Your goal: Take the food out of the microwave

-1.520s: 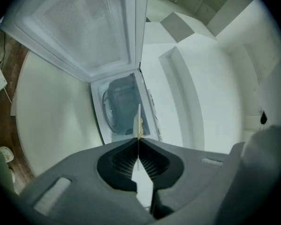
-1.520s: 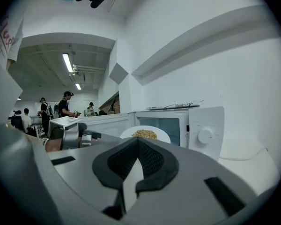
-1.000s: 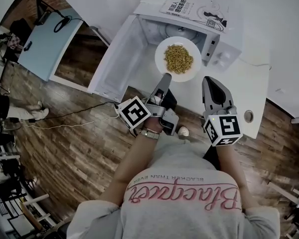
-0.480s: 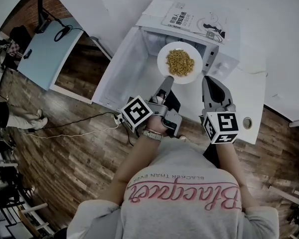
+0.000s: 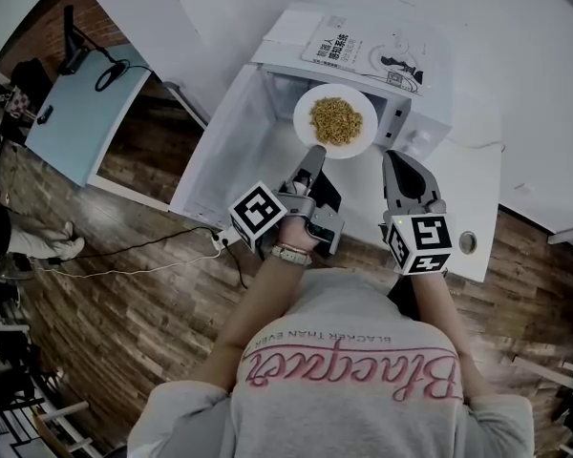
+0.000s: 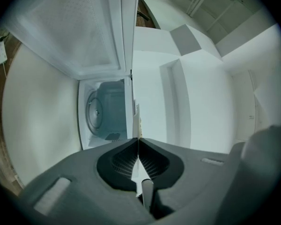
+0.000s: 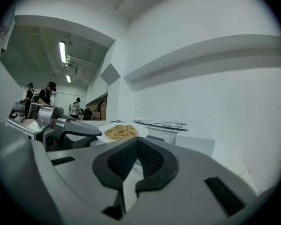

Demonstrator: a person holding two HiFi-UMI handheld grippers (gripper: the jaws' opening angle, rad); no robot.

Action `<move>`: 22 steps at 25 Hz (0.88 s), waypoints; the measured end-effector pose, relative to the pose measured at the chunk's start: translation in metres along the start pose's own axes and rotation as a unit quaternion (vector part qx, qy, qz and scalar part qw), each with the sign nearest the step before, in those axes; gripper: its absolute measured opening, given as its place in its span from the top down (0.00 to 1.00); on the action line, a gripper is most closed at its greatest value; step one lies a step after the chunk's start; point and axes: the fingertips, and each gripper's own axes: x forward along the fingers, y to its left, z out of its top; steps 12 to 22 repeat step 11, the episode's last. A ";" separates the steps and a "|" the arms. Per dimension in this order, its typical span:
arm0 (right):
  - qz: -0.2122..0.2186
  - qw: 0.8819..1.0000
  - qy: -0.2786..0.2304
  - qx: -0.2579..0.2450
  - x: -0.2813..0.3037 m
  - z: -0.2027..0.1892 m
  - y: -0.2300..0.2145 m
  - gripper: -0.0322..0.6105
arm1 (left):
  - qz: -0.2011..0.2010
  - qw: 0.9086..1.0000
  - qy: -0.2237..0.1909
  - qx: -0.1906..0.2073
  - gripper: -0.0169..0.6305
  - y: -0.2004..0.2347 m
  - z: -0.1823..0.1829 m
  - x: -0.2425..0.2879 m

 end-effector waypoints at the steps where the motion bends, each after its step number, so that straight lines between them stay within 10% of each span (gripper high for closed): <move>1: -0.001 1.000 0.000 0.000 0.001 0.000 -0.001 0.94 | 0.001 1.000 0.000 0.000 0.96 0.000 0.001 0.002; 22: -0.014 0.999 0.009 -0.028 0.007 -0.008 -0.001 0.94 | 0.010 1.000 0.002 -0.001 0.96 0.005 0.006 0.003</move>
